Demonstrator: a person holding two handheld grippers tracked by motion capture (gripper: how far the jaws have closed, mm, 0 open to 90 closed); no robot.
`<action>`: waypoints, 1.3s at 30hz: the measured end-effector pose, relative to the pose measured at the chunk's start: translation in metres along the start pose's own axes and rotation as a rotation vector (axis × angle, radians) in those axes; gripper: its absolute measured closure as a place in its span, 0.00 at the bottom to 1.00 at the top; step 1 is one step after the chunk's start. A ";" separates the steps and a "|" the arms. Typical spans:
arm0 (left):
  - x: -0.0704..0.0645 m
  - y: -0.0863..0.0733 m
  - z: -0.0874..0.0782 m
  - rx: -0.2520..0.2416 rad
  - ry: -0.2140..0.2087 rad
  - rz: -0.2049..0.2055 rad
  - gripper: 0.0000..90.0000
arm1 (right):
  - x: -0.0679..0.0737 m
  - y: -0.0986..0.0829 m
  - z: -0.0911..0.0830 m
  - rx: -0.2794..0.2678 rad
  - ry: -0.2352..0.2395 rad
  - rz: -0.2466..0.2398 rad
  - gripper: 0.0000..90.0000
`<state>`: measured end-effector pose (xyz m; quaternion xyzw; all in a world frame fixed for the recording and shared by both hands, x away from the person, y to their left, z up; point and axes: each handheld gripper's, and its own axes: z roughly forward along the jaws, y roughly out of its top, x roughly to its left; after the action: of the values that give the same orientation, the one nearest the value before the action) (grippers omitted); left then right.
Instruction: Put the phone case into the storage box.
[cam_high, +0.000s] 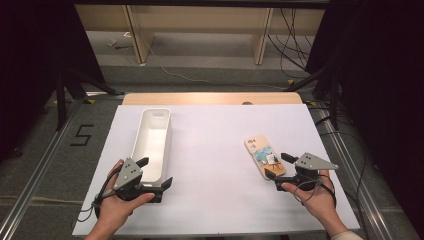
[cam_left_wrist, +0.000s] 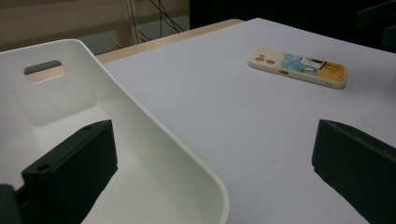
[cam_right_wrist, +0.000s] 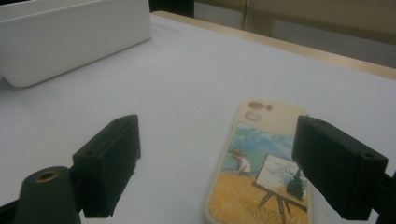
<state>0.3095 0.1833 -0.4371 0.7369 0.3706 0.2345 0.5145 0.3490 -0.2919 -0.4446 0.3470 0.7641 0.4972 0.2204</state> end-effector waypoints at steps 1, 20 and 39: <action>0.000 0.000 0.000 0.000 0.000 0.000 0.00 | -0.001 0.000 0.000 0.002 -0.005 0.002 0.18; 0.000 0.000 -0.001 -0.004 0.002 -0.002 0.00 | -0.045 0.003 0.003 0.159 -0.243 0.072 1.00; 0.000 0.000 0.000 -0.004 0.002 -0.005 0.00 | -0.072 -0.015 0.040 0.375 -0.247 0.150 1.00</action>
<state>0.3091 0.1837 -0.4374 0.7349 0.3723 0.2346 0.5160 0.4191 -0.3256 -0.4748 0.4958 0.7824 0.3153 0.2066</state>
